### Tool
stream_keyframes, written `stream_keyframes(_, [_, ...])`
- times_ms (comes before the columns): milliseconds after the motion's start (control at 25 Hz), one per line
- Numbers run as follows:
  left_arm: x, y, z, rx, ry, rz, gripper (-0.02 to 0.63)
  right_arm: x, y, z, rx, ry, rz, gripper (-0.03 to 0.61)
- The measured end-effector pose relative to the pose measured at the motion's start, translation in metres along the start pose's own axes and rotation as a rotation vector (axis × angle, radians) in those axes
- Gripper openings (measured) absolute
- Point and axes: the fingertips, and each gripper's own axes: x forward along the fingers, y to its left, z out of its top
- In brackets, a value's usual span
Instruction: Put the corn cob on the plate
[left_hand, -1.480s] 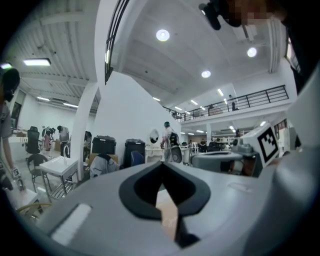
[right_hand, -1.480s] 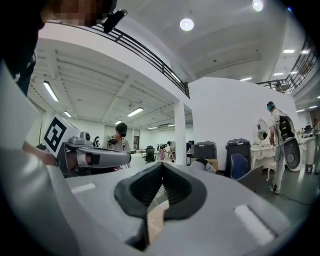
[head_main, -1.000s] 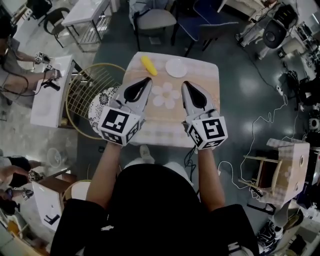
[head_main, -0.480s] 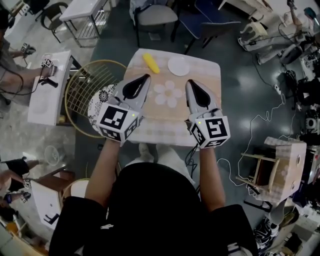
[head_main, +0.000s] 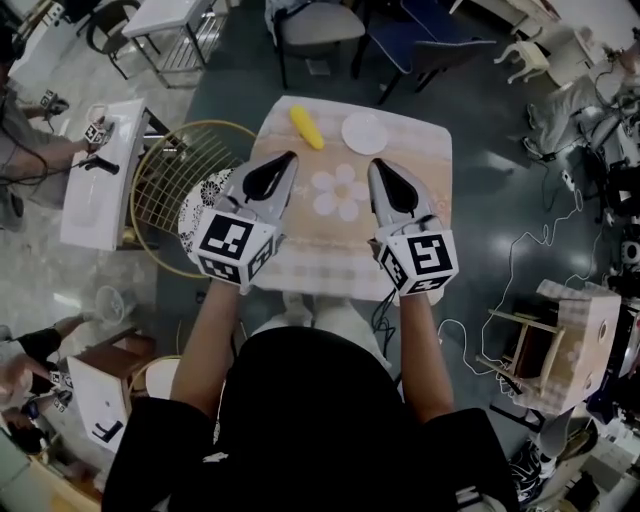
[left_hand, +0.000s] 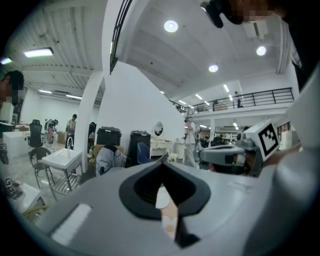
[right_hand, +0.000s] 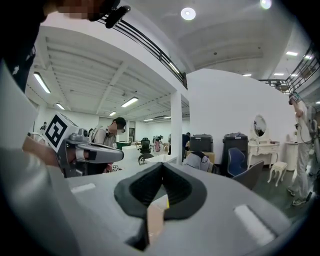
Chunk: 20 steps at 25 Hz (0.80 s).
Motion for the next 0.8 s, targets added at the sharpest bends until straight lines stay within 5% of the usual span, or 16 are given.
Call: stream_keyframes(800, [0.09,0.056,-0.08,-0.067,0.168,0.079,0.003,0.087,-0.079,-0.093,0.084,0.156,0.059,0.002])
